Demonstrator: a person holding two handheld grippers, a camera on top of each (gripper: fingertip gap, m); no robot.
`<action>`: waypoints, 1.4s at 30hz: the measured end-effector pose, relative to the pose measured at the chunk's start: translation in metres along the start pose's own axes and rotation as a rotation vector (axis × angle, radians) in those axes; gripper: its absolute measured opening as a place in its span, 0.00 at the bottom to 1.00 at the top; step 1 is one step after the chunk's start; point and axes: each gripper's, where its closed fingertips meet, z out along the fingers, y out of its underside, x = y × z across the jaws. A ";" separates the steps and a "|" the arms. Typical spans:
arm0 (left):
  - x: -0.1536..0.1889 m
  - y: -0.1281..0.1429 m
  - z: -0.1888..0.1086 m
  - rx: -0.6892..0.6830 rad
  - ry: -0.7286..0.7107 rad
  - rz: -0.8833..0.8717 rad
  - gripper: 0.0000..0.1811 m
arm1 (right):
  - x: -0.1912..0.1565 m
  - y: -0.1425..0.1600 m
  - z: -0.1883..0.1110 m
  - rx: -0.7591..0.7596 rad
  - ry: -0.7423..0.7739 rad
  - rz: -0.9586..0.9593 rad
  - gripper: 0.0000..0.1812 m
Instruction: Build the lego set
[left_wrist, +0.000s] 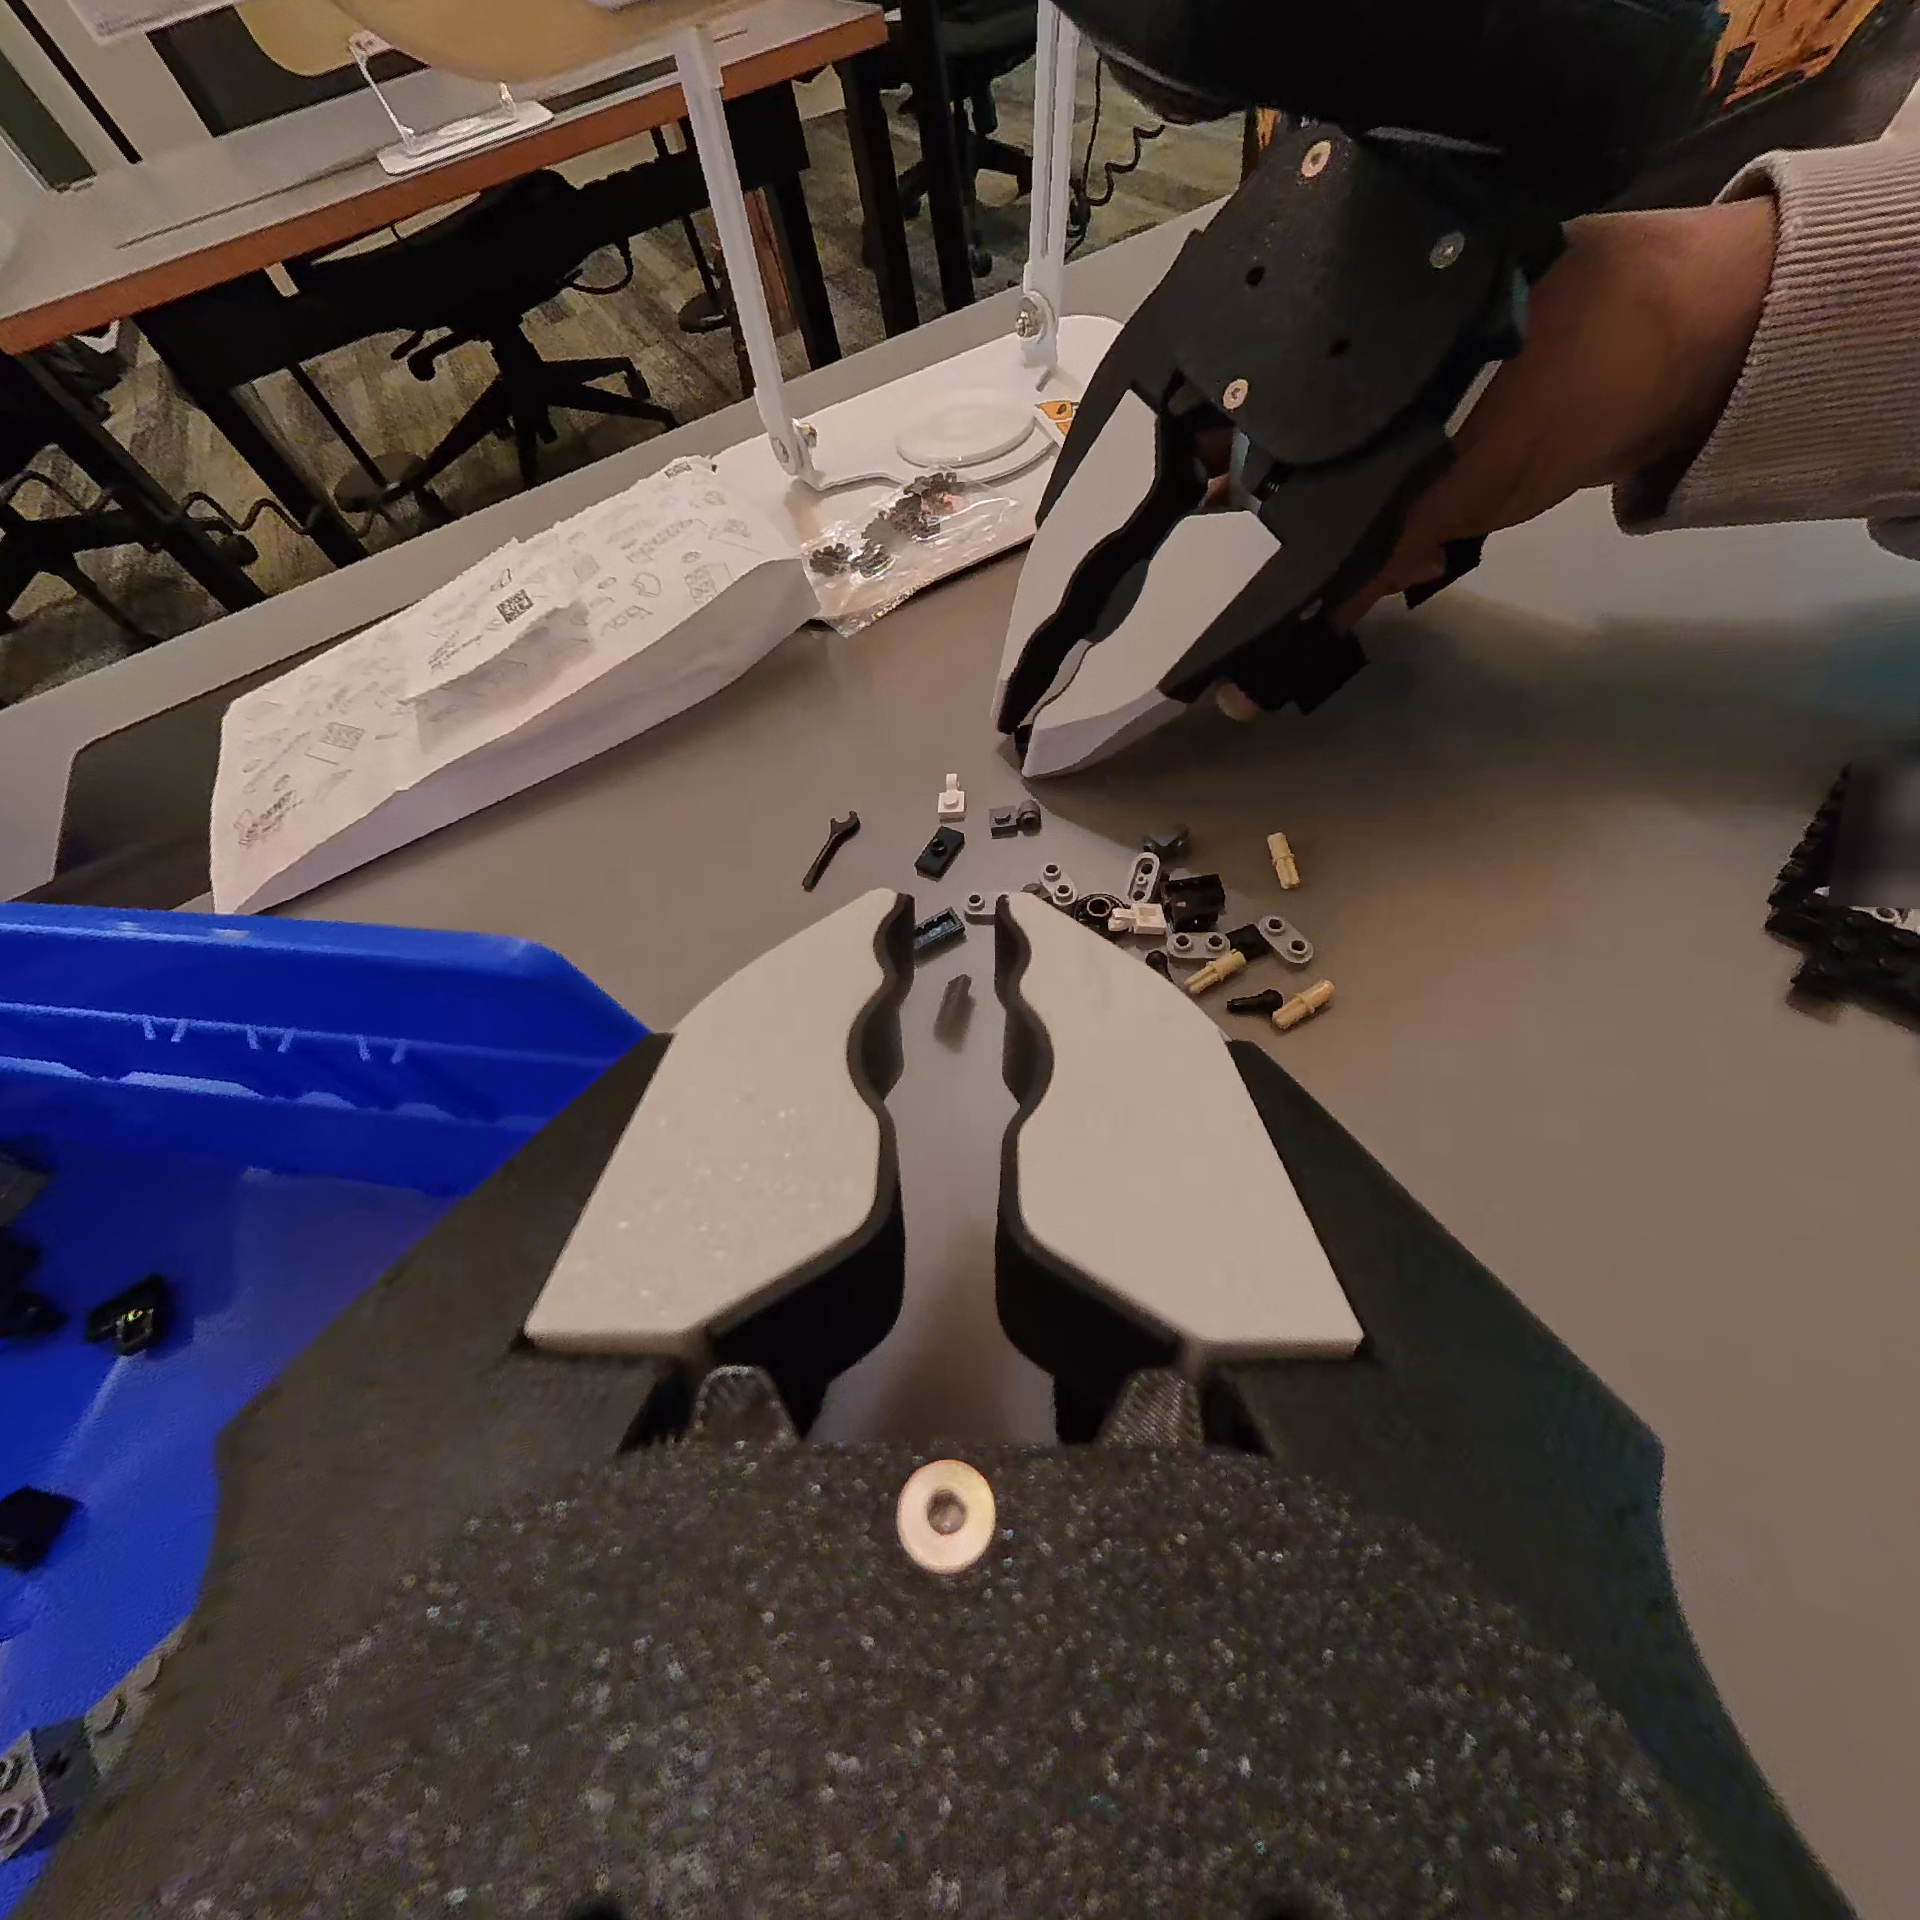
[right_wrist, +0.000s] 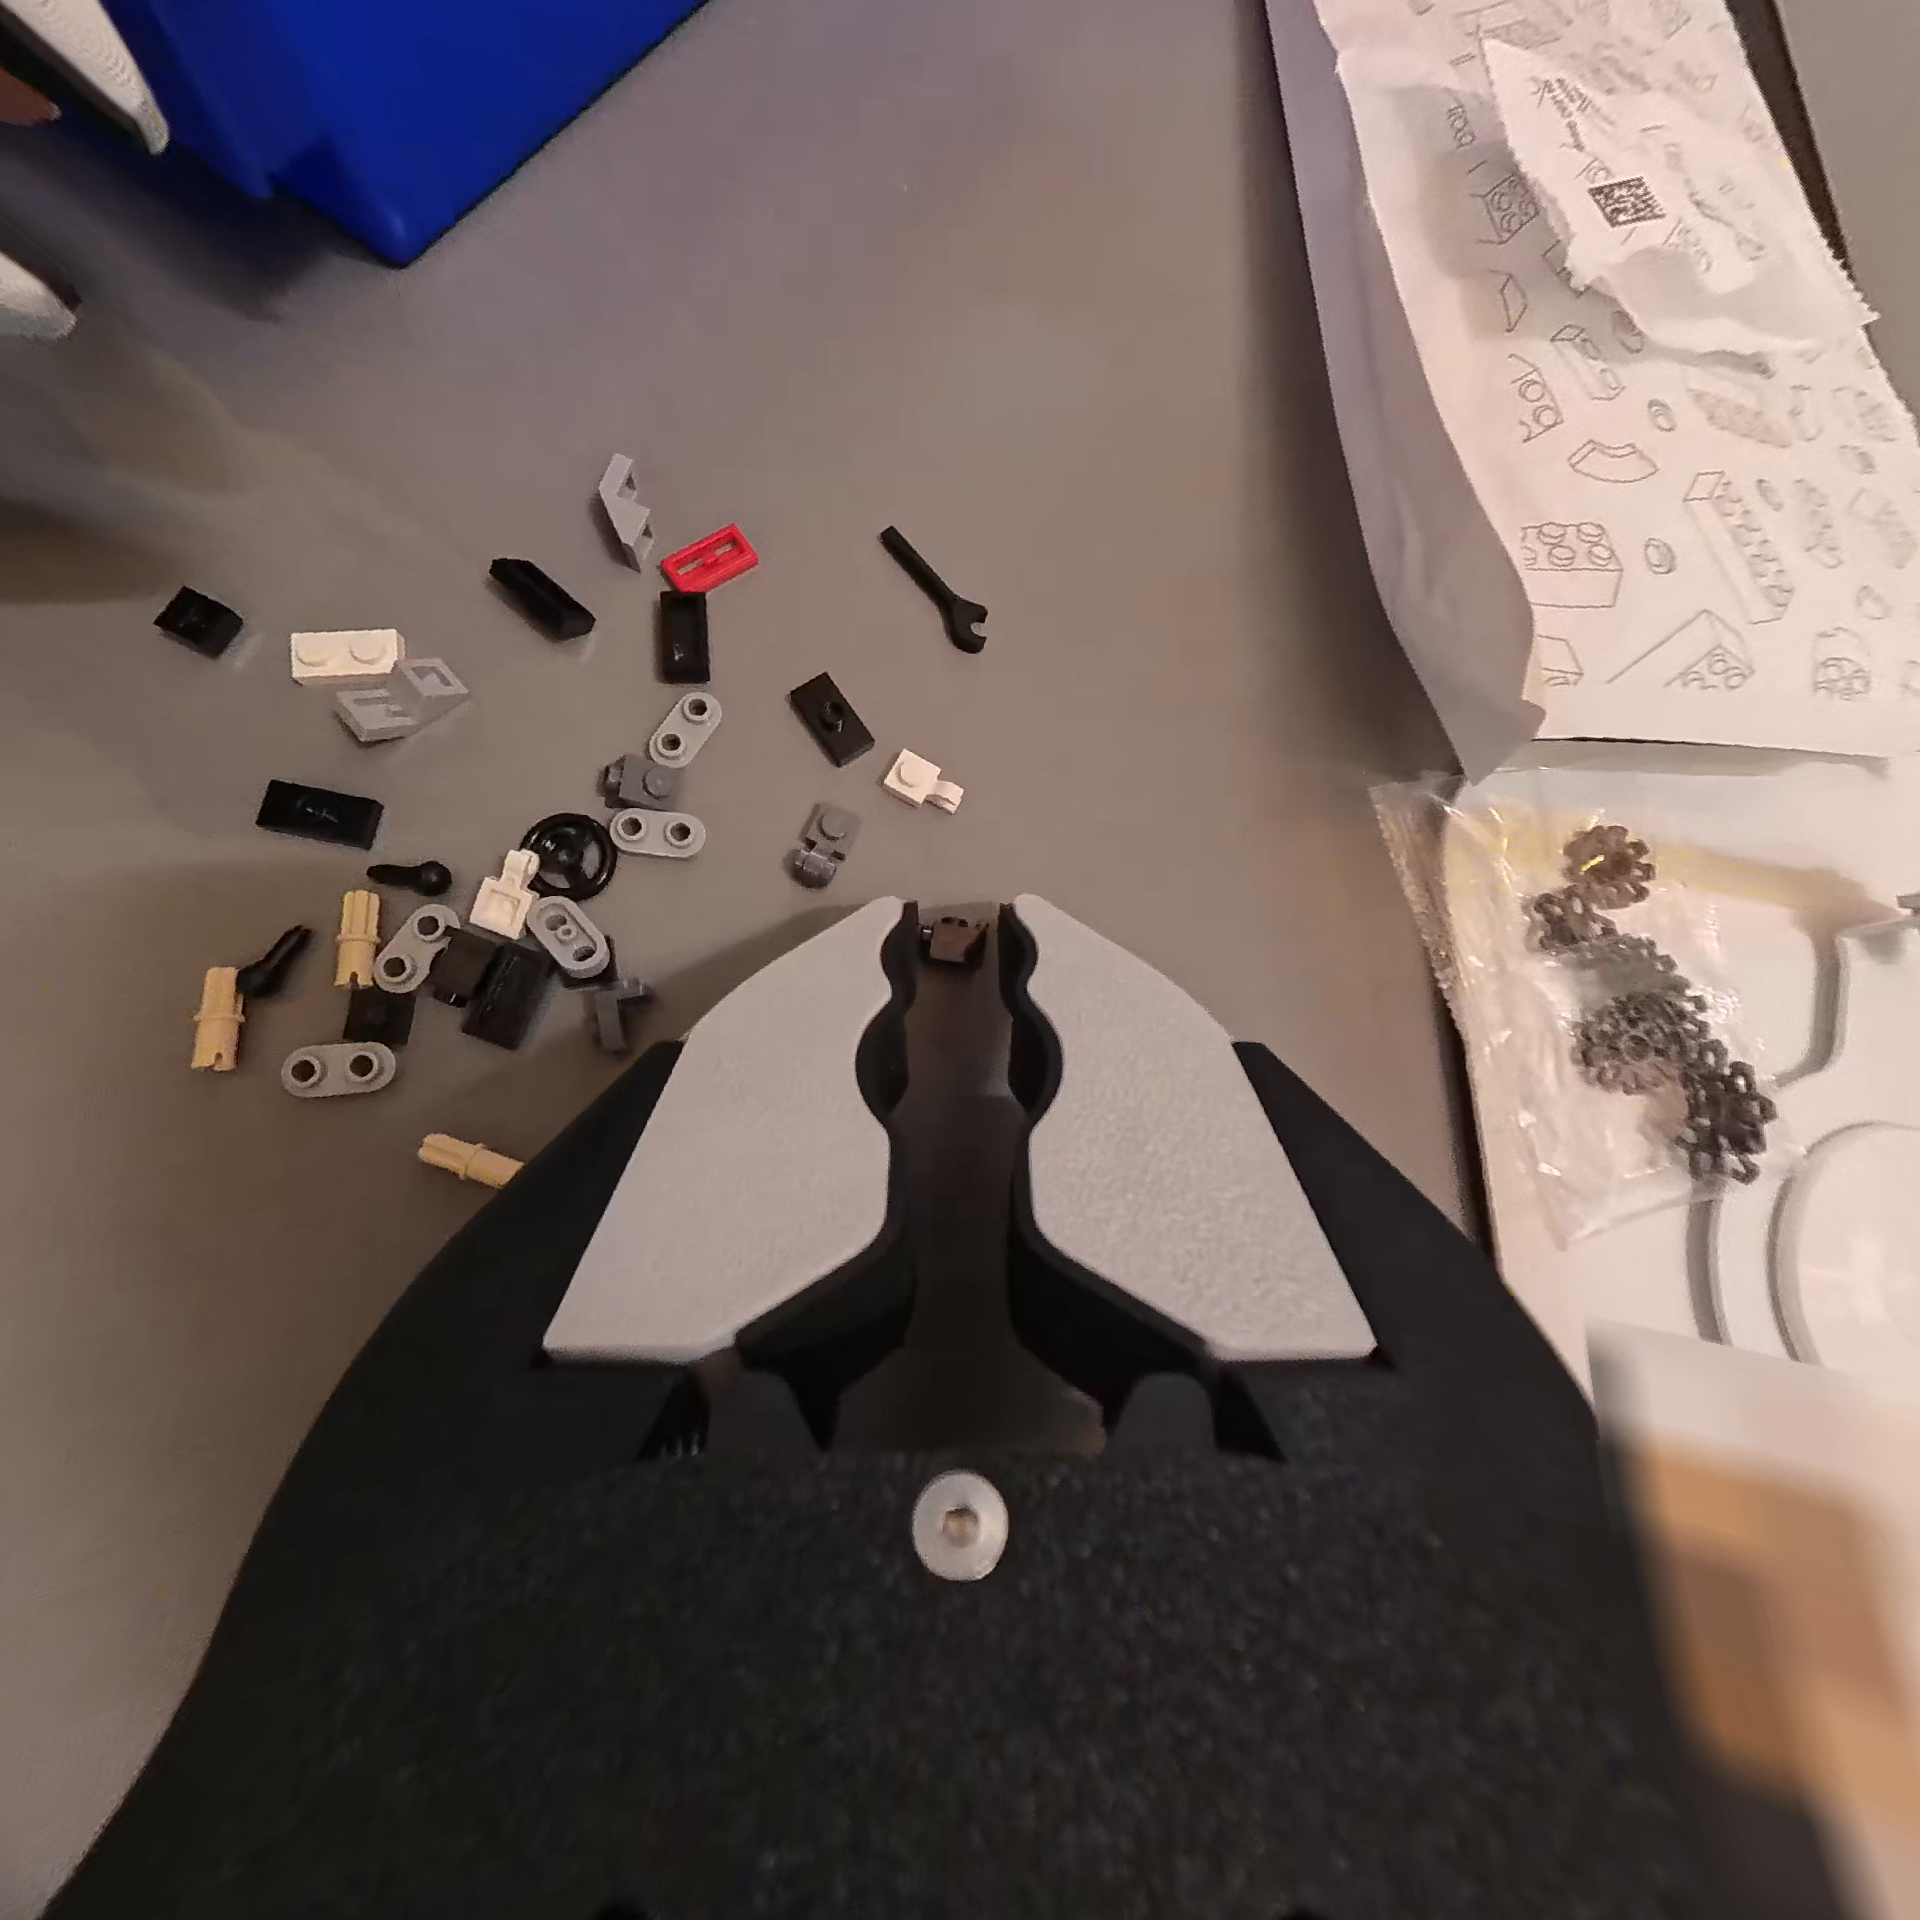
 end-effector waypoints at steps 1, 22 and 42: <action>0.000 0.000 0.000 0.000 0.001 -0.001 0.08 | 0.000 0.000 0.000 -0.001 -0.004 0.002 0.07; 0.006 -0.009 -0.002 0.063 0.042 -0.031 0.07 | -0.040 -0.074 -0.099 0.780 -0.657 0.411 0.06; 0.011 -0.018 -0.006 0.109 0.077 -0.076 0.06 | -0.042 -0.089 -0.162 1.050 -1.071 0.549 0.06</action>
